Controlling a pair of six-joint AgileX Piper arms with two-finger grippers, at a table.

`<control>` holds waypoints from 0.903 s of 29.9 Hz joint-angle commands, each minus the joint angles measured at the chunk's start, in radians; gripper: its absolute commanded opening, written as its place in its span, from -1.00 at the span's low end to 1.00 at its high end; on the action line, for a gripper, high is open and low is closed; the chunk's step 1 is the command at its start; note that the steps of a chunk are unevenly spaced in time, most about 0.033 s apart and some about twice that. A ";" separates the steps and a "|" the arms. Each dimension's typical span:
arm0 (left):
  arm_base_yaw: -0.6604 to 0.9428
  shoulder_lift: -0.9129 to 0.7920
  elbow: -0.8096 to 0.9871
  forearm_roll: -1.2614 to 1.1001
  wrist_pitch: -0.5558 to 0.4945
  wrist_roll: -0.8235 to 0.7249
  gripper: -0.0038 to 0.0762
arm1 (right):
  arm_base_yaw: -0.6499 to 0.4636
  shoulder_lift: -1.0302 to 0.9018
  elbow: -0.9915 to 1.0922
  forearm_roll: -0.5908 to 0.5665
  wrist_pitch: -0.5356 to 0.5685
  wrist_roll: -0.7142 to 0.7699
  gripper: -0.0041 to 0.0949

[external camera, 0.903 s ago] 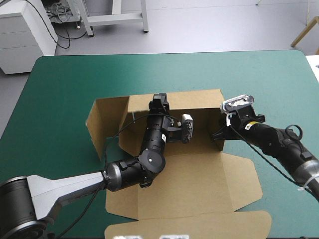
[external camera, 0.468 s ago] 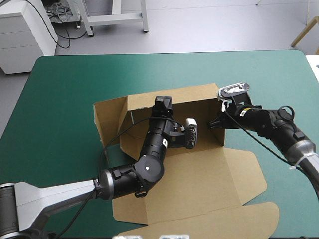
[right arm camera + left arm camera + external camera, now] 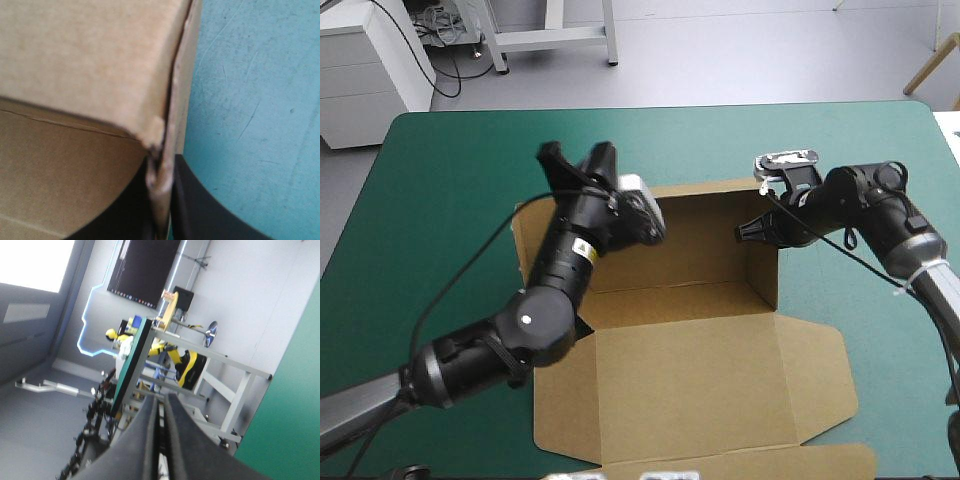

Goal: Fold the box

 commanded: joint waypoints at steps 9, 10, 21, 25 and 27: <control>0.526 -0.095 -0.110 -0.630 -0.113 0.226 -0.90 | -0.076 0.262 -0.273 0.002 0.149 0.016 -0.92; 0.562 -0.095 -0.110 -0.694 -0.113 0.264 -0.90 | -0.076 0.280 -0.285 0.002 0.149 0.016 -0.92; 0.957 -0.094 -0.110 -1.345 -0.051 0.654 -0.90 | -0.076 0.377 -0.371 -0.025 0.138 0.045 -0.37; 1.034 -0.094 -0.110 -1.457 -0.036 0.728 -0.90 | -0.076 0.377 -0.422 -0.023 0.143 0.054 0.14; 1.063 -0.094 -0.110 -1.476 -0.024 0.741 -0.90 | -0.076 0.377 -0.467 -0.024 0.174 0.054 0.18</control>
